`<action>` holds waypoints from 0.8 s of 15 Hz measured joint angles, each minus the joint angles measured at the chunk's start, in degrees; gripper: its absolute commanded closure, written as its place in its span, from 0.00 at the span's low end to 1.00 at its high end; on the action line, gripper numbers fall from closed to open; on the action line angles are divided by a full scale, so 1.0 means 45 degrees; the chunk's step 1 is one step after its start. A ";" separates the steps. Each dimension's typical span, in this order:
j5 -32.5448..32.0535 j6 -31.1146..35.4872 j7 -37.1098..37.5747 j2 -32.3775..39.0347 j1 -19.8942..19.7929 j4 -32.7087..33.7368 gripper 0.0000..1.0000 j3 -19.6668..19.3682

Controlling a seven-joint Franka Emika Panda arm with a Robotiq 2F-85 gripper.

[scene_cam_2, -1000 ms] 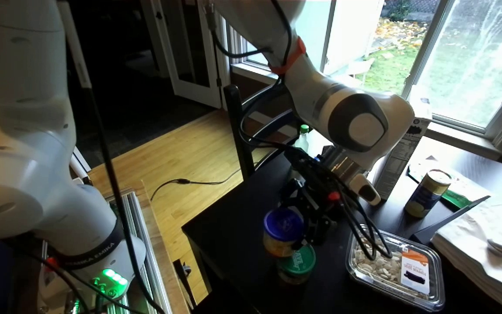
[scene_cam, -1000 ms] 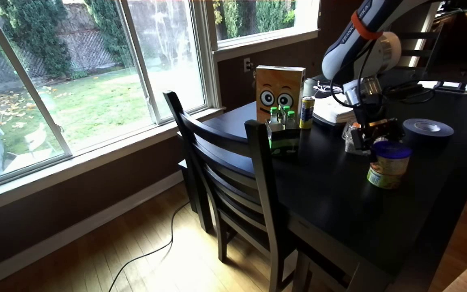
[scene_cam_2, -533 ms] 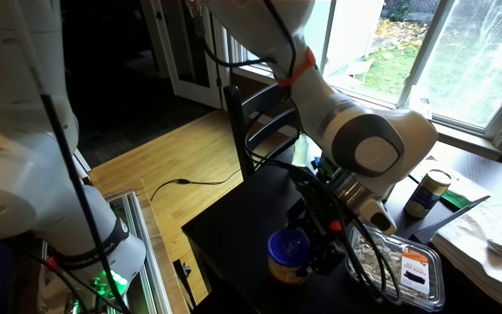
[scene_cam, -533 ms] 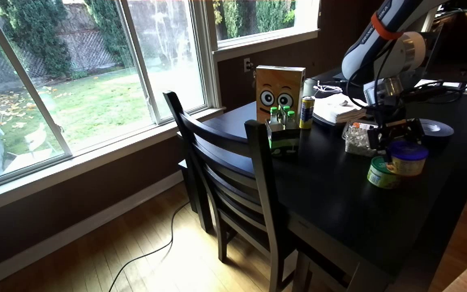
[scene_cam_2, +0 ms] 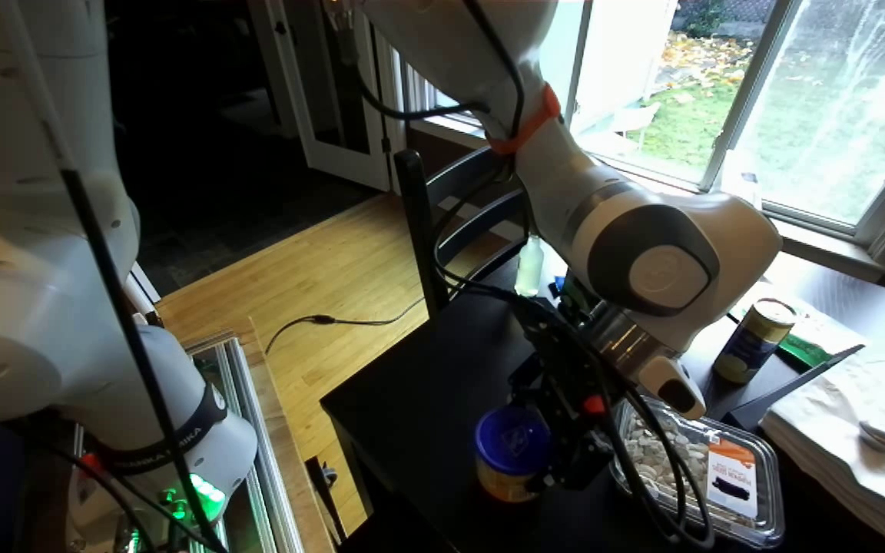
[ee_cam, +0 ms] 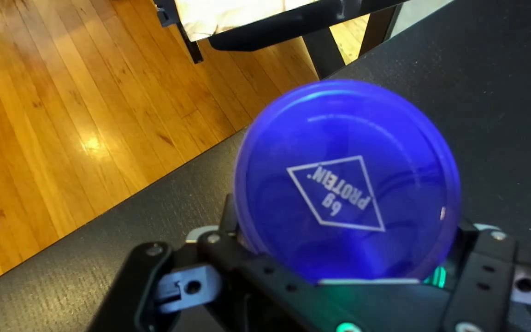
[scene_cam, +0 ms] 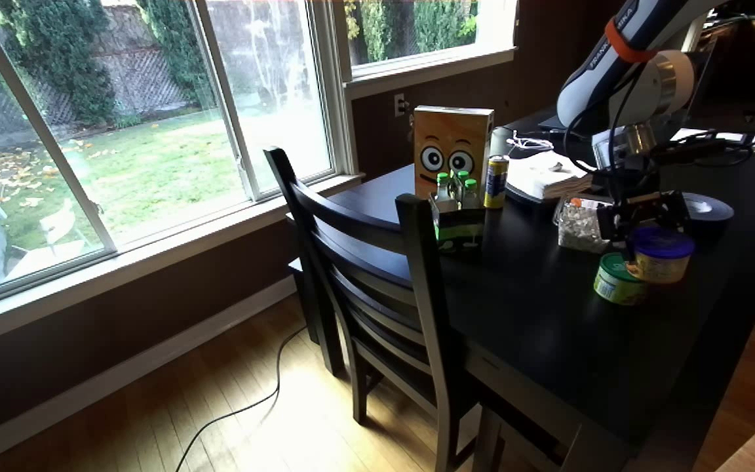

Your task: Put the can with the blue lid on the other and move the bottle case to the left

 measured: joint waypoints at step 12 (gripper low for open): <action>0.1179 0.0332 -0.1208 -0.0002 -0.0577 0.0253 0.32 0.0189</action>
